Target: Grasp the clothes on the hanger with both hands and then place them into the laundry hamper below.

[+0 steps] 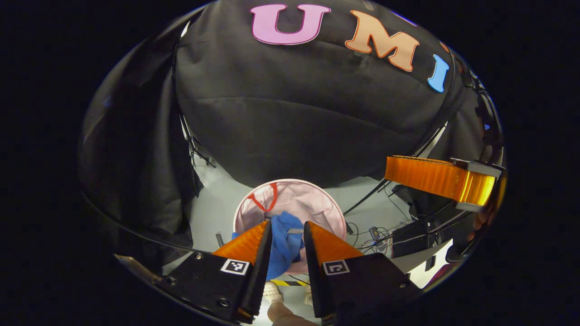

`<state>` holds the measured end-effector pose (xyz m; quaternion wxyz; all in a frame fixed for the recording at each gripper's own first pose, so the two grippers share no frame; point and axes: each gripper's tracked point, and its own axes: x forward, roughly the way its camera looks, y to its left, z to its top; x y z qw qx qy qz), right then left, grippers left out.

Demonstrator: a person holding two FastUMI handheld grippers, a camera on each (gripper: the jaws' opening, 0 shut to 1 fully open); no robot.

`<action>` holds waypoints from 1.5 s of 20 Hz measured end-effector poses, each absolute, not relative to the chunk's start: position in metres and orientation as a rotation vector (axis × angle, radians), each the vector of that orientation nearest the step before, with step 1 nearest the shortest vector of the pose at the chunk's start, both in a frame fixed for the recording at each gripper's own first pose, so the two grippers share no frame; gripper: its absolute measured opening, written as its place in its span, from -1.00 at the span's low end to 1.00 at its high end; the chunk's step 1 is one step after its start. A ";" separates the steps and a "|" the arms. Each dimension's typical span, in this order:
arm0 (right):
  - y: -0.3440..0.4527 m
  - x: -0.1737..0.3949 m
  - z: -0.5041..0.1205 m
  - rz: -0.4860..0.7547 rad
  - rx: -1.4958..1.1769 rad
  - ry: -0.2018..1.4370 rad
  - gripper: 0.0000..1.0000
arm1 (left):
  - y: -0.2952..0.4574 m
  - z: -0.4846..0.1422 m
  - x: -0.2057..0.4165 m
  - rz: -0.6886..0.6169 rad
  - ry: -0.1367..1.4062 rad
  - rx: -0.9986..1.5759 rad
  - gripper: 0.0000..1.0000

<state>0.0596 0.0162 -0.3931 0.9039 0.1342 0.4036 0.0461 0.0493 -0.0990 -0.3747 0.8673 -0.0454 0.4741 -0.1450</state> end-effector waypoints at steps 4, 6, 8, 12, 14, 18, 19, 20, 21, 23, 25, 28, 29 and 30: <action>0.018 0.057 -0.397 0.092 0.285 0.845 -0.65 | -0.093 -0.378 0.044 -0.286 1.007 -0.102 -0.10; 0.018 0.057 -0.398 0.093 0.285 0.846 -0.65 | -0.093 -0.375 0.045 -0.282 1.004 -0.108 -0.10; 0.017 0.056 -0.397 0.093 0.282 0.844 -0.65 | -0.090 -0.371 0.046 -0.281 0.995 -0.105 -0.10; 0.013 0.061 -0.386 0.087 0.249 0.811 -0.65 | -0.091 -0.344 0.054 -0.292 0.922 -0.080 -0.10; 0.011 0.065 -0.369 0.084 0.222 0.772 -0.65 | -0.095 -0.323 0.065 -0.309 0.863 -0.072 -0.10; 0.007 0.072 -0.317 0.063 0.208 0.652 -0.65 | -0.109 -0.267 0.087 -0.348 0.722 -0.069 -0.10; 0.005 0.076 -0.301 0.055 0.203 0.618 -0.65 | -0.114 -0.248 0.092 -0.357 0.686 -0.071 -0.10; 0.001 0.081 -0.286 0.044 0.197 0.582 -0.65 | -0.120 -0.229 0.098 -0.371 0.647 -0.074 -0.11; -0.003 0.085 -0.270 0.035 0.191 0.547 -0.65 | -0.127 -0.212 0.101 -0.389 0.616 -0.080 -0.11; -0.008 0.088 -0.235 0.015 0.185 0.474 -0.65 | -0.139 -0.178 0.107 -0.419 0.543 -0.076 -0.11; -0.015 0.088 -0.201 -0.007 0.165 0.407 -0.66 | -0.153 -0.142 0.110 -0.450 0.464 -0.066 -0.11; -0.025 0.084 -0.154 -0.042 0.130 0.316 -0.65 | -0.169 -0.087 0.114 -0.495 0.347 -0.077 -0.12; -0.028 0.080 -0.139 -0.054 0.121 0.290 -0.65 | -0.176 -0.070 0.115 -0.511 0.306 -0.090 -0.12; -0.031 0.076 -0.126 -0.067 0.110 0.266 -0.65 | -0.180 -0.054 0.116 -0.524 0.266 -0.103 -0.12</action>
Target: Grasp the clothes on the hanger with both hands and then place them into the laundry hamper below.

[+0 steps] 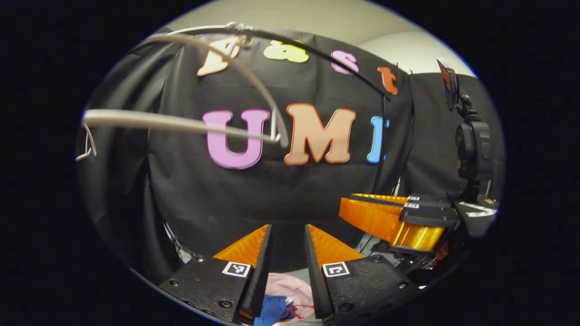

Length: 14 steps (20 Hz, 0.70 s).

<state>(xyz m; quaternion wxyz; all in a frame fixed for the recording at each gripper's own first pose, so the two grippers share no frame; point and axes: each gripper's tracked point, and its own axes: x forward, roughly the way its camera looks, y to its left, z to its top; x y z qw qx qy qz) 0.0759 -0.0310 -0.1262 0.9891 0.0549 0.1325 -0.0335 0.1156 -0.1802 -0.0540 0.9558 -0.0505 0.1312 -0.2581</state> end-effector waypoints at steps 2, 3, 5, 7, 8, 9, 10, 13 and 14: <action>-0.037 0.070 -0.103 -0.097 0.092 0.222 -0.66 | -0.187 -0.025 0.115 -0.552 0.206 -0.114 -0.13; -0.038 0.067 -0.092 -0.111 0.089 0.202 -0.66 | -0.190 -0.013 0.114 -0.566 0.185 -0.113 -0.13; -0.043 0.060 -0.071 -0.134 0.087 0.163 -0.66 | -0.193 0.005 0.111 -0.592 0.146 -0.109 -0.14; -0.048 0.053 -0.052 -0.158 0.079 0.128 -0.66 | -0.195 0.027 0.108 -0.612 0.101 -0.108 -0.26; -0.050 0.049 -0.044 -0.173 0.079 0.111 -0.66 | -0.197 0.037 0.109 -0.620 0.078 -0.110 -0.14; -0.053 0.045 -0.036 -0.183 0.081 0.096 -0.66 | -0.197 0.047 0.109 -0.626 0.061 -0.114 -0.03; -0.055 0.040 -0.030 -0.195 0.084 0.084 -0.66 | -0.197 0.054 0.111 -0.621 0.049 -0.119 -0.02; -0.065 0.026 -0.012 -0.230 0.076 0.043 -0.66 | -0.197 0.064 0.114 -0.628 0.024 -0.137 0.07; -0.068 0.025 -0.009 -0.244 0.066 0.032 -0.49 | -0.201 0.071 0.114 -0.633 0.019 -0.137 0.18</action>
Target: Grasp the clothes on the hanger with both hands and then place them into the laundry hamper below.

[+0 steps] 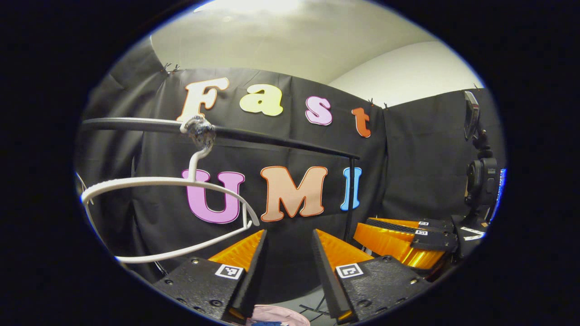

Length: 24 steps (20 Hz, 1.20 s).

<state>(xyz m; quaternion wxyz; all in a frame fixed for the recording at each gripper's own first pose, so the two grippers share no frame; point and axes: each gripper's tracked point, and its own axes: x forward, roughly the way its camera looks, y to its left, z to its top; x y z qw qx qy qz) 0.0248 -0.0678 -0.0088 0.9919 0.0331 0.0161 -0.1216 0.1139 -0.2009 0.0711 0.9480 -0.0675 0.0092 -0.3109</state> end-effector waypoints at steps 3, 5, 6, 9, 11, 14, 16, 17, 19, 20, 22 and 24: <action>-0.073 0.014 0.000 -0.268 0.048 0.011 0.01 | -0.202 0.073 0.112 -0.642 0.012 -0.119 0.49; -0.079 0.009 0.005 -0.287 0.037 0.000 0.34 | -0.203 0.073 0.110 -0.648 0.013 -0.111 0.75; -0.081 0.006 0.005 -0.298 0.028 -0.004 0.51 | -0.205 0.072 0.109 -0.654 0.015 -0.115 0.87; -0.086 -0.001 0.011 -0.312 0.019 -0.013 0.84 | -0.210 0.080 0.107 -0.663 0.005 -0.131 1.00; -0.088 -0.006 0.015 -0.318 0.018 -0.022 0.84 | -0.210 0.085 0.107 -0.665 -0.007 -0.128 1.00; -0.092 -0.010 0.017 -0.328 0.018 -0.028 0.97 | -0.211 0.089 0.106 -0.667 -0.015 -0.127 1.00; -0.093 -0.014 0.017 -0.332 0.018 -0.029 0.97 | -0.211 0.089 0.103 -0.669 -0.016 -0.129 1.00; -0.093 -0.016 0.017 -0.332 0.018 -0.029 0.97 | -0.211 0.090 0.102 -0.668 -0.018 -0.127 1.00; -0.094 -0.018 0.016 -0.332 0.012 -0.024 0.84 | -0.213 0.091 0.101 -0.666 -0.021 -0.121 0.97; -0.095 -0.019 0.015 -0.331 0.009 -0.020 0.84 | -0.214 0.091 0.098 -0.667 -0.021 -0.121 1.00; -0.096 -0.022 0.013 -0.327 0.001 -0.015 0.84 | -0.215 0.090 0.095 -0.667 -0.019 -0.124 1.00; -0.098 -0.022 0.013 -0.324 -0.006 -0.013 0.84 | -0.216 0.090 0.095 -0.661 -0.017 -0.119 1.00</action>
